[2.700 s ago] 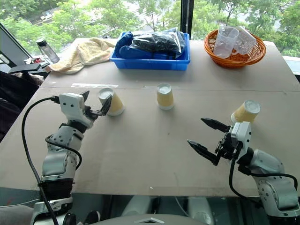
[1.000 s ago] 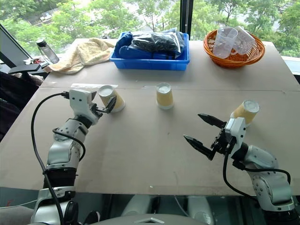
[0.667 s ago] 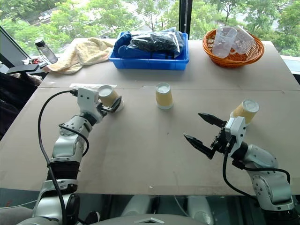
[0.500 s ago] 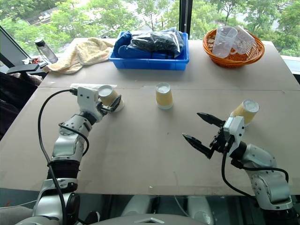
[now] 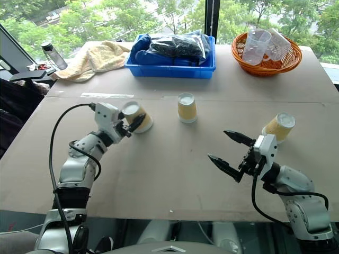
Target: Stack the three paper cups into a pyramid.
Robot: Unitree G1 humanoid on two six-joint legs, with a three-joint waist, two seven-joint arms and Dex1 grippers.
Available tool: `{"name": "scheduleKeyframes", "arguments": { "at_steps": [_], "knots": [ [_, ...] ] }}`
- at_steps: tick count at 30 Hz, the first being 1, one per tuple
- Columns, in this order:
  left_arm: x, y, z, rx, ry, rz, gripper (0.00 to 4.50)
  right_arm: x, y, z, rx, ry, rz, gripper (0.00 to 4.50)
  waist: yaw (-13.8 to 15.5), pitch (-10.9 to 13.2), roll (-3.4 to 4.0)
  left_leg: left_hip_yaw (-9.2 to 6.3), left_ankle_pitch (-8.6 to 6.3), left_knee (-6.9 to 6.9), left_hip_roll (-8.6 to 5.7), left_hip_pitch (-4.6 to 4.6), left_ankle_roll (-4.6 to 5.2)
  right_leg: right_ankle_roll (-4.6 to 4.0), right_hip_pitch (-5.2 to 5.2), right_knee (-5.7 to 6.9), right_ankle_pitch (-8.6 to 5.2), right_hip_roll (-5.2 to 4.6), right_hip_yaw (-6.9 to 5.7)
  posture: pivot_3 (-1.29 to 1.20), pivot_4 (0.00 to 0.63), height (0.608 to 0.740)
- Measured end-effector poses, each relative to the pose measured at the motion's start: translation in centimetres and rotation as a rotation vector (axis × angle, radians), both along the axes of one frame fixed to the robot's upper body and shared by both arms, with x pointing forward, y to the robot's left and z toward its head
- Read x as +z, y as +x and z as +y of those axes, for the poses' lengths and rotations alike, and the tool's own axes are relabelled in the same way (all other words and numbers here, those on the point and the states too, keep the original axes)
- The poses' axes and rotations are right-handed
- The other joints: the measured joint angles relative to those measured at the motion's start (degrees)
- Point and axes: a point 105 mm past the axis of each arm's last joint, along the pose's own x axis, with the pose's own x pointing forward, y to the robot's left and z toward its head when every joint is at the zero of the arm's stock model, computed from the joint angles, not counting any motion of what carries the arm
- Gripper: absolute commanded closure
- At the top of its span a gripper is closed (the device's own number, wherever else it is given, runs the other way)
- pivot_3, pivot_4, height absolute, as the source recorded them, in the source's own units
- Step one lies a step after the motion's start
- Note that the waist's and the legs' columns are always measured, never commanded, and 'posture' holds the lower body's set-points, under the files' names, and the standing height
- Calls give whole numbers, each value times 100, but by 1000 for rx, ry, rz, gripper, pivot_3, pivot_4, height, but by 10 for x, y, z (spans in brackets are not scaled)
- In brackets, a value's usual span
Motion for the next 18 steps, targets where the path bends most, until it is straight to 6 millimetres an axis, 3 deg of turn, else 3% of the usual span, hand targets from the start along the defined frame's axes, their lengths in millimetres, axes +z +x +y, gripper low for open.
{"name": "scheduleKeyframes", "arguments": {
  "at_steps": [5, 8, 10, 16, 17, 18],
  "knots": [
    [-9, -41, -69, -417, 89, 26, 1975, -7, -6, -17, -60, -14, 29, 0, 7, -1, 4, -1, 0, -1, -1, -2, 0, 0, 2, -3, 0, 0, -1, 0, 150, 740],
    [-15, -61, -99, -601, 99, 49, 1975, -12, -10, -25, -88, -28, 50, 0, -19, -1, 5, 2, 0, -1, 0, 1, 1, 0, 2, 1, 0, 3, 2, 0, 150, 740],
    [-17, -70, -106, -687, 128, 58, 1975, -15, -14, -26, -94, -39, 64, 0, -67, -2, 7, 2, 0, -2, 4, 3, 1, -1, 3, 7, 0, 10, 4, 0, 150, 740],
    [-18, -77, -101, -754, 189, 47, 1975, -9, -17, -22, -99, -33, 40, 0, -148, -3, 8, 3, 0, 2, 4, 4, 1, -1, 4, 11, 0, 9, 5, 0, 150, 740],
    [-19, -77, -99, -760, 198, 43, 981, -9, -17, -22, -100, -30, 39, 0, -145, -3, 8, 2, 0, 2, 3, 4, 1, 0, 4, 11, 0, 8, 5, 0, 150, 740],
    [-19, -78, -98, -763, 205, 42, 654, -9, -17, -21, -102, -28, 39, 0, -143, -3, 8, 2, 0, 2, 3, 4, 1, -1, 4, 10, 0, 8, 5, 0, 150, 740]
  ]
}}
